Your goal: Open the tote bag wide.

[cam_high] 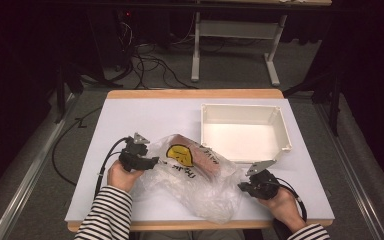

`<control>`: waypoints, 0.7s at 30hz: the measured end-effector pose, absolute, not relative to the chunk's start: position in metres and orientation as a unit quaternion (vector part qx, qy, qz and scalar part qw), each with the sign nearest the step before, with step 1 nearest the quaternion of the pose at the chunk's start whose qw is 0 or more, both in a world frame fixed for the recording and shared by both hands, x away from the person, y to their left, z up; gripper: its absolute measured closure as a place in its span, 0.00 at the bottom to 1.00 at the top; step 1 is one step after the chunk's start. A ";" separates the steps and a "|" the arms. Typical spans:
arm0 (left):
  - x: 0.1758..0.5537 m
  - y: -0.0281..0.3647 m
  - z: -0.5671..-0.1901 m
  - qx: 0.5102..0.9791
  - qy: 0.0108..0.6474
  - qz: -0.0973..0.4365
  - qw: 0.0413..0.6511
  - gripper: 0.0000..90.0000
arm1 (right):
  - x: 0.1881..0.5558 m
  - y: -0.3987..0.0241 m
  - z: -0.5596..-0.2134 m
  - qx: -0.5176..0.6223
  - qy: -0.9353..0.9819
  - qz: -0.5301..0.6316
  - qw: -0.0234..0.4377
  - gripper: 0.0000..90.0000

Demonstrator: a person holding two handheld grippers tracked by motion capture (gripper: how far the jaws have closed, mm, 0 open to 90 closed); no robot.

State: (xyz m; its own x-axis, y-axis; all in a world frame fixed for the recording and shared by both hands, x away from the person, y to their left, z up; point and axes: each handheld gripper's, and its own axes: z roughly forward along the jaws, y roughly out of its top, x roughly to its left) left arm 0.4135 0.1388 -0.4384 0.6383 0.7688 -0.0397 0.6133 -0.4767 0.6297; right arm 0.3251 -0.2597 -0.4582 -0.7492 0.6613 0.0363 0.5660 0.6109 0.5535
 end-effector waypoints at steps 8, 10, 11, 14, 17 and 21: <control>0.410 0.135 -0.448 0.870 0.380 0.096 0.299 0.81 | 0.325 -0.261 -0.458 0.347 0.893 0.275 0.083 1.00; 0.409 0.135 -0.449 0.873 0.377 0.091 0.297 0.86 | 0.325 -0.262 -0.458 0.346 0.893 0.275 0.084 1.00; 0.409 0.135 -0.449 0.873 0.377 0.091 0.297 0.88 | 0.325 -0.262 -0.458 0.345 0.893 0.275 0.085 1.00; 0.406 0.138 -0.450 0.874 0.375 0.079 0.299 0.94 | 0.325 -0.262 -0.458 0.346 0.893 0.274 0.084 1.00; 0.404 0.140 -0.449 0.875 0.372 0.071 0.301 0.97 | 0.325 -0.262 -0.458 0.351 0.892 0.271 0.084 1.00; 0.397 0.140 -0.449 0.881 0.358 0.061 0.303 0.98 | 0.325 -0.265 -0.457 0.353 0.891 0.271 0.090 1.00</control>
